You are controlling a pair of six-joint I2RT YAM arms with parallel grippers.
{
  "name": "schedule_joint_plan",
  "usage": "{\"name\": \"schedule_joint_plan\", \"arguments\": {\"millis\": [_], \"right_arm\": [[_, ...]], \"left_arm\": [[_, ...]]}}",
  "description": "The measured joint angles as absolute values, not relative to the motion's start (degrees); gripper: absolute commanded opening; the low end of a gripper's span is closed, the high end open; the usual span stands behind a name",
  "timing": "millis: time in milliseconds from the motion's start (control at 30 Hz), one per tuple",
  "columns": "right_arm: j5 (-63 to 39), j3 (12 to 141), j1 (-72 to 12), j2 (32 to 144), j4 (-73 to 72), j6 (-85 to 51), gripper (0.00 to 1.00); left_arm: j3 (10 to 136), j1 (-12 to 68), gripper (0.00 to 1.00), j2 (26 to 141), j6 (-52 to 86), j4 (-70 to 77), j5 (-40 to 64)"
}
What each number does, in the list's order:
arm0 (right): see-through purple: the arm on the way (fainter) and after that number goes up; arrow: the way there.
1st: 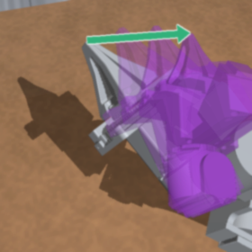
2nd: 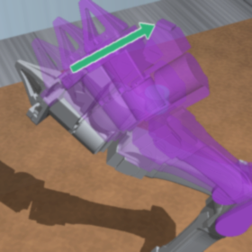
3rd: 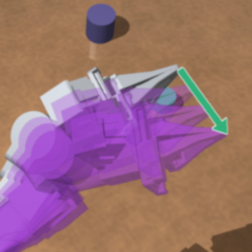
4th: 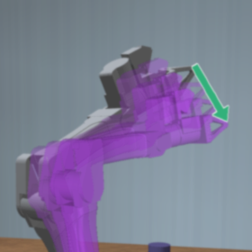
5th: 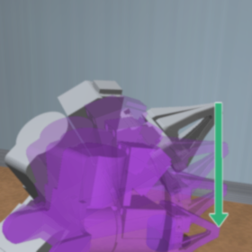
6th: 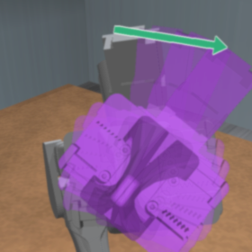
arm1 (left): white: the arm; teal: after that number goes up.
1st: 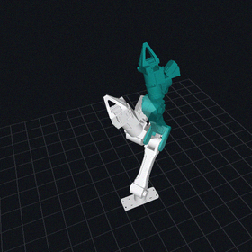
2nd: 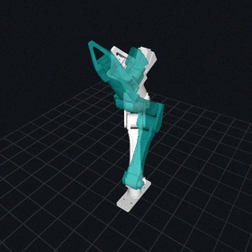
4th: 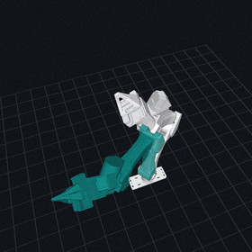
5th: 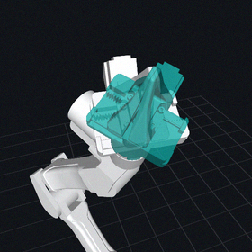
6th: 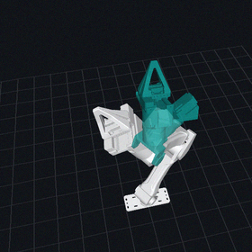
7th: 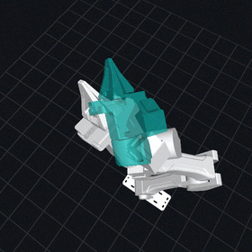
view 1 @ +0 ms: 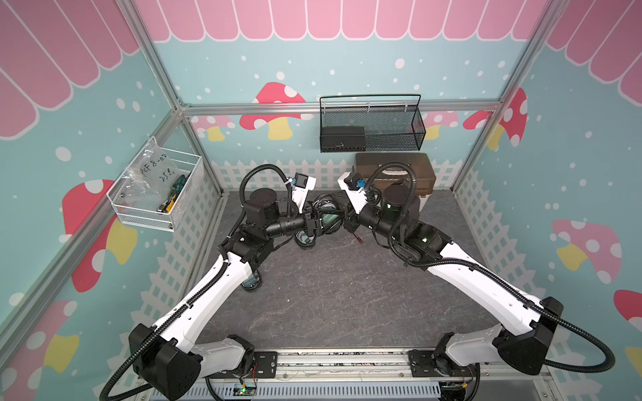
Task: Pack away charging kits
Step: Zip the zipper on the storage bag.
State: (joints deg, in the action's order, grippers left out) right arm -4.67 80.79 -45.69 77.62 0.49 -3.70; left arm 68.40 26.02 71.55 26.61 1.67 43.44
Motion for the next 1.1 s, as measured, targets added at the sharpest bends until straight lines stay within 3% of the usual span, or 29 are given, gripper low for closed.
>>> {"name": "schedule_joint_plan", "arguments": {"millis": [167, 533, 733, 967, 1067, 1100], "right_arm": [[-4.9, 75.7, -45.8, 74.5, -12.4, -10.8, 0.00], [2.2, 70.1, -47.3, 76.1, -31.6, -25.3, 0.00], [7.3, 70.2, -48.4, 79.6, -36.8, -31.2, 0.00], [10.7, 70.8, -50.0, 81.0, -38.8, -34.6, 0.00], [11.4, 70.9, -50.8, 81.0, -39.5, -35.1, 0.00], [11.6, 70.9, -50.9, 81.0, -39.6, -35.3, 0.00]], "left_arm": [[65.0, 26.0, 0.91, 71.6, 33.7, 18.7, 44.1], [58.4, 26.4, 0.88, 78.8, 52.9, 60.5, 40.2], [55.5, 27.8, 0.81, 78.9, 55.3, 69.4, 35.2], [54.3, 28.8, 0.78, 78.0, 53.1, 69.2, 29.9], [54.3, 29.0, 0.70, 77.4, 52.2, 69.1, 28.1], [54.3, 29.1, 0.62, 77.2, 51.8, 68.9, 27.4]]}}
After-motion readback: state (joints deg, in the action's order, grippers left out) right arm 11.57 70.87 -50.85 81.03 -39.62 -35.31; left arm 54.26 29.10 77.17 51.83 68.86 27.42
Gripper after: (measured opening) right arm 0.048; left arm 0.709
